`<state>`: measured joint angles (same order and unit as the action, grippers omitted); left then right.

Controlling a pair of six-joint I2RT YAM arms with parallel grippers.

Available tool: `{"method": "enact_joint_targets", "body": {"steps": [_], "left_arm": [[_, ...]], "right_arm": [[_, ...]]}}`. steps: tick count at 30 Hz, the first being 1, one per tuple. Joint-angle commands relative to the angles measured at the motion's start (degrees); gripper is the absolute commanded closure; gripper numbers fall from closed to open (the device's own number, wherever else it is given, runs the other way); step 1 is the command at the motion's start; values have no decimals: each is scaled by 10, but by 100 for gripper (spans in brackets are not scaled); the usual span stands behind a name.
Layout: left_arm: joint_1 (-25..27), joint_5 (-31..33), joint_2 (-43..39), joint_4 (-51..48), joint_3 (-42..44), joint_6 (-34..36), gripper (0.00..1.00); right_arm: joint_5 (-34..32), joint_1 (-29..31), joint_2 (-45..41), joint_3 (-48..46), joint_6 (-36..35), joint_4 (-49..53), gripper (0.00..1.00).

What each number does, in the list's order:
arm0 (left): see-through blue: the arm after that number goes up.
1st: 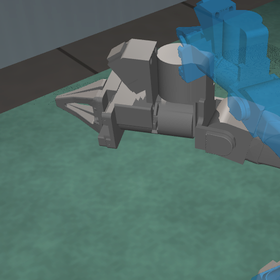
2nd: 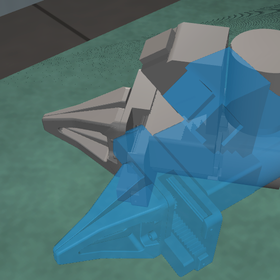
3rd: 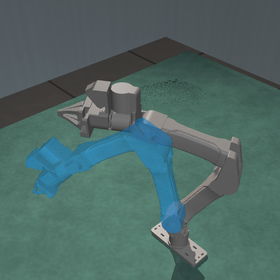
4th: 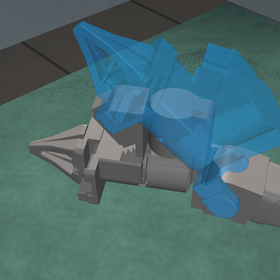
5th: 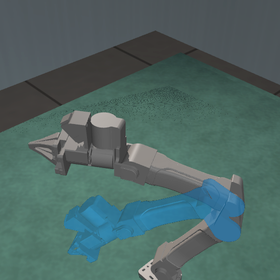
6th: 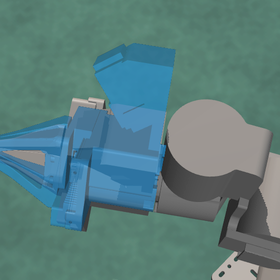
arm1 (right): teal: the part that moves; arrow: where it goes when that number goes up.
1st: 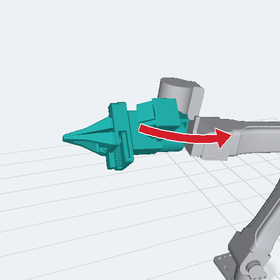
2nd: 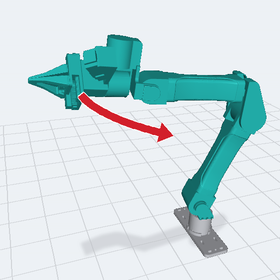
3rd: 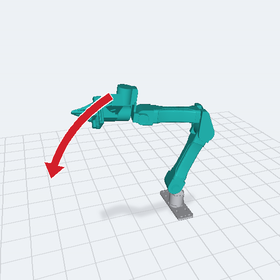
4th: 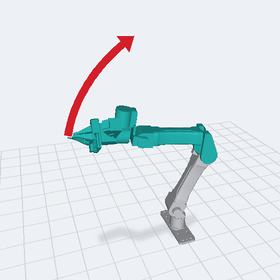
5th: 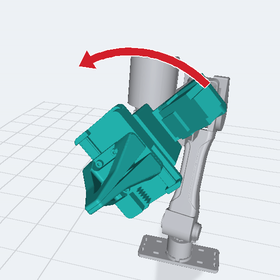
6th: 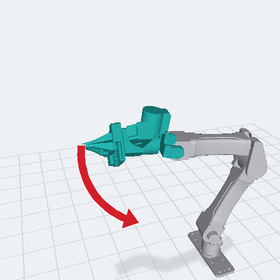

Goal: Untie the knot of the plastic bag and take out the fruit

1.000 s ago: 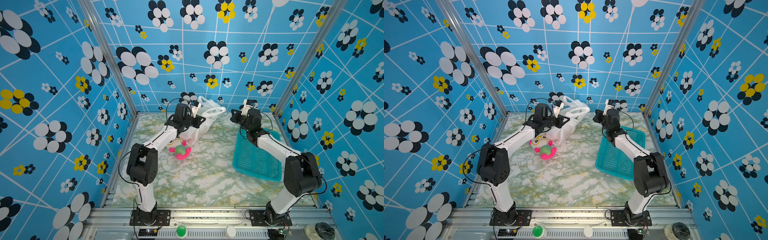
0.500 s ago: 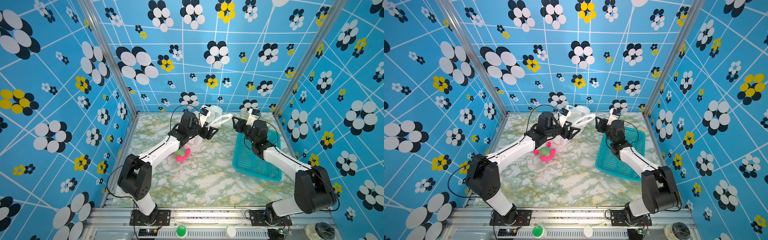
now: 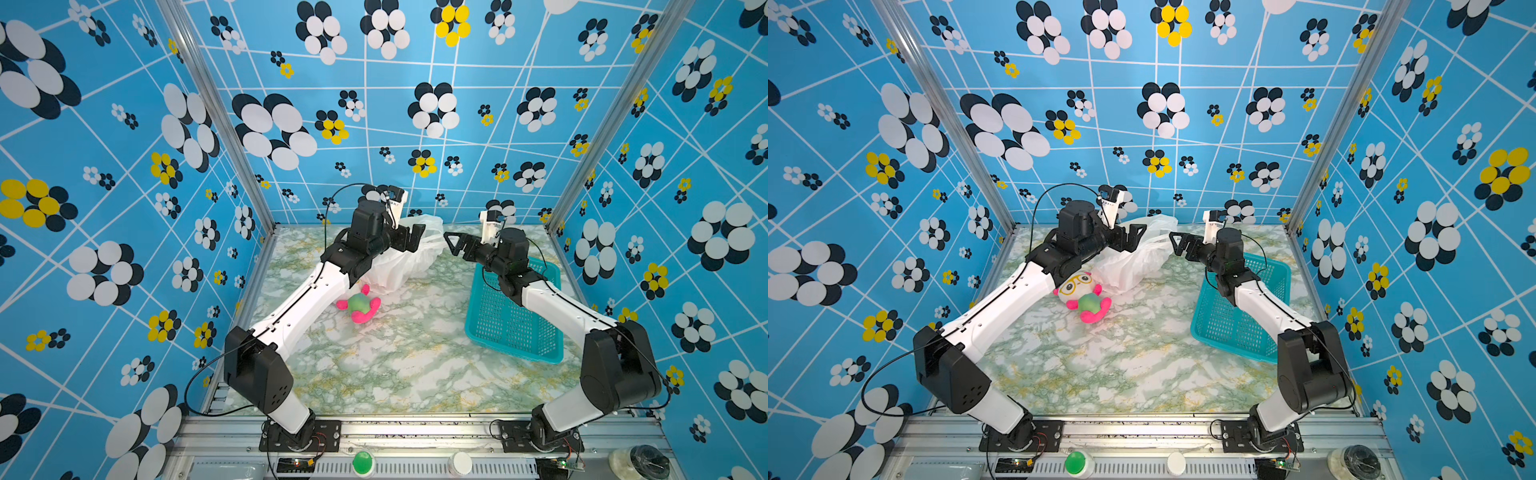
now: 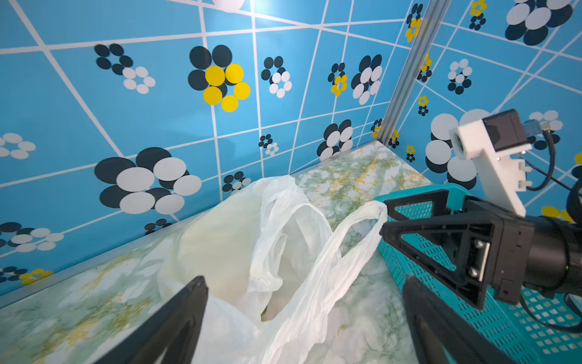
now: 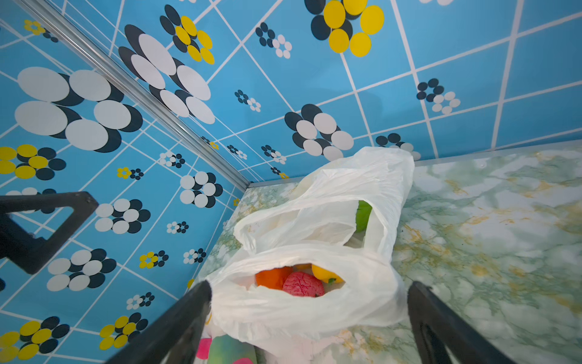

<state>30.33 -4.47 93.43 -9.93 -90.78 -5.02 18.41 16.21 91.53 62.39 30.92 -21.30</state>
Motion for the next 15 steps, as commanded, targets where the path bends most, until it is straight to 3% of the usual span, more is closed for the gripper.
{"method": "enact_joint_targets", "body": {"steps": [1, 9, 15], "left_arm": [[-9, 26, 49, -80, -43, -11, 3], [-11, 20, 102, -143, -108, -23, 4], [-11, 13, 123, -151, -120, -24, 4]], "right_arm": [[6, 3, 35, 34, 31, 11, 1], [27, 4, 91, 84, 54, 18, 1], [-121, 4, 40, 23, 52, 44, 1]]}}
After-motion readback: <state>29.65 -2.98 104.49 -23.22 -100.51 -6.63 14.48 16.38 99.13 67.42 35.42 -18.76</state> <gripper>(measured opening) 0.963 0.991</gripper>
